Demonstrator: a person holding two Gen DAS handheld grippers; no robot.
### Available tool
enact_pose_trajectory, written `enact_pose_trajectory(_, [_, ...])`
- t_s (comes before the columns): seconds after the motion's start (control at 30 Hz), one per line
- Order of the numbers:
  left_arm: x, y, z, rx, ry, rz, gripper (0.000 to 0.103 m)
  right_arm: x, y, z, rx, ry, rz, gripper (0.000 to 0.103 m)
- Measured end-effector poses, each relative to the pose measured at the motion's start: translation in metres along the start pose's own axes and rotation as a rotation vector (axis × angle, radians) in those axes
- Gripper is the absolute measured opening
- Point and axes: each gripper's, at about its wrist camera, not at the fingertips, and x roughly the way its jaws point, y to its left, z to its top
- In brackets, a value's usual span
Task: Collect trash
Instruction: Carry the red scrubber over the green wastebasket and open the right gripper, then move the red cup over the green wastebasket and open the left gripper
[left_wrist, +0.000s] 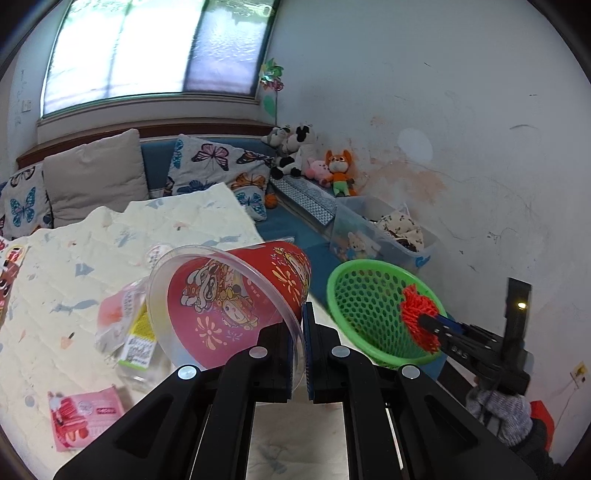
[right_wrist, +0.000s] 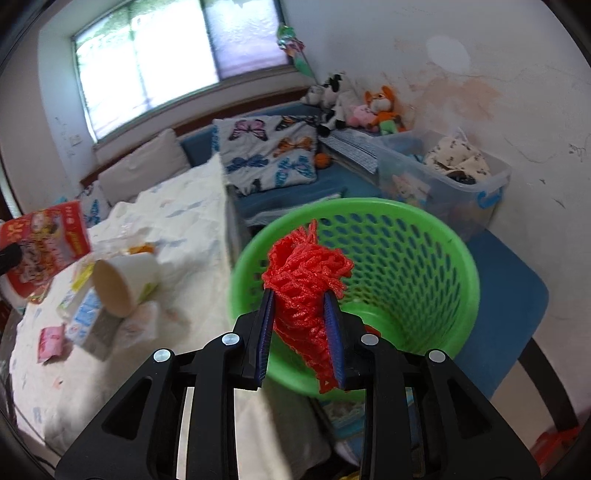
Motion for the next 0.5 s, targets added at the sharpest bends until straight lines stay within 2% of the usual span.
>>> enact_pose_trajectory(0.13, [0.012, -0.018, 0.007, 0.031, 0.012, -0.014, 0.005, 0.015, -0.014, 0.006, -0.001, 0.015, -0.034, 0.033])
enact_pose_trajectory(0.27, [0.029, -0.034, 0.013, 0.049, 0.037, -0.041, 0.005, 0.023, -0.023, 0.008, 0.001, 0.018, -0.067, 0.057])
enact_pose_trajectory(0.37, [0.042, -0.044, 0.014, 0.055, 0.062, -0.054, 0.005, 0.022, -0.028, 0.007, 0.003, 0.014, -0.078, 0.059])
enact_pose_trajectory(0.5, [0.058, -0.060, 0.014, 0.074, 0.094, -0.076, 0.005, 0.009, -0.033, 0.003, 0.012, -0.006, -0.068, 0.067])
